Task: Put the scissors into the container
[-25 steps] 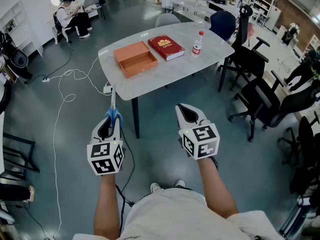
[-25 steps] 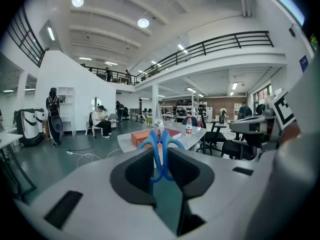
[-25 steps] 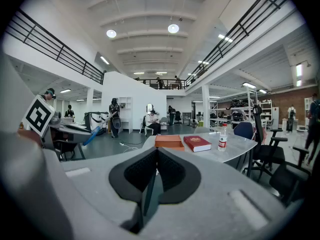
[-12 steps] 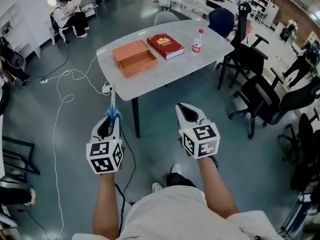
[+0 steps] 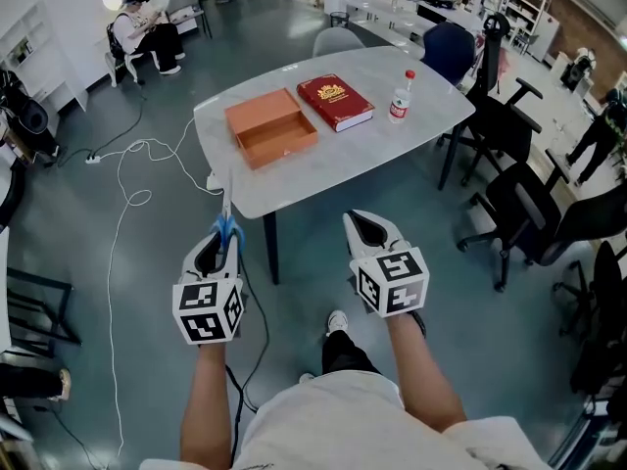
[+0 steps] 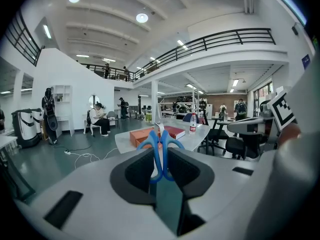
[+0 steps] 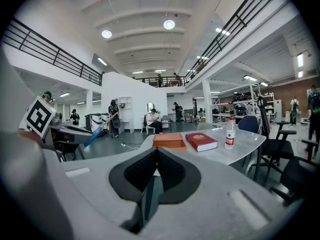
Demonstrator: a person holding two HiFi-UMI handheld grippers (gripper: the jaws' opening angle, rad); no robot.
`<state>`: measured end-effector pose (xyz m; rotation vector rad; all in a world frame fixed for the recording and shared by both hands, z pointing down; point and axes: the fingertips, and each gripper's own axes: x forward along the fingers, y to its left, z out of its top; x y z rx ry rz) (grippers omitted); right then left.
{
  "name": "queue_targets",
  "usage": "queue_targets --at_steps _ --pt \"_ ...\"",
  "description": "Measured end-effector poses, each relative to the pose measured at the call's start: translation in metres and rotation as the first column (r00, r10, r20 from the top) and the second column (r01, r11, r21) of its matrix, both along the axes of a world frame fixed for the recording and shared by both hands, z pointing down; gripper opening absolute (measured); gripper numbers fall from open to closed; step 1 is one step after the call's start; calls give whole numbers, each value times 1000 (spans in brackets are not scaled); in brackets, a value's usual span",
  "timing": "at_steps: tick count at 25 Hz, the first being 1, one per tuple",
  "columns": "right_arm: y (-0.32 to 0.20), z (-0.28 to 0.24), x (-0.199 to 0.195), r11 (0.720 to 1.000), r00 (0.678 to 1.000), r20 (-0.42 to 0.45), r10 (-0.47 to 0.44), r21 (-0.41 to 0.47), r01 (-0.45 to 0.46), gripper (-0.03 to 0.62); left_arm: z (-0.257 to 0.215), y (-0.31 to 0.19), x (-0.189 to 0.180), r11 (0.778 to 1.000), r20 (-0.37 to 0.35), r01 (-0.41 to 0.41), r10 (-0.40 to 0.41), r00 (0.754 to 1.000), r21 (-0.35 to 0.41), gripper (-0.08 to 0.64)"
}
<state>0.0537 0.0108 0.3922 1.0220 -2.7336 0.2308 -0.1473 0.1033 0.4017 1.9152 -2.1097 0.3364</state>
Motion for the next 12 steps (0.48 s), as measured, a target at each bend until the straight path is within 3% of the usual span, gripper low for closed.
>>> queue_targets --at_steps 12 --pt "-118 3 -20 999 999 -3 -38 -22 38 5 9 -107 -15 998 0 41 -41 999 -44 81"
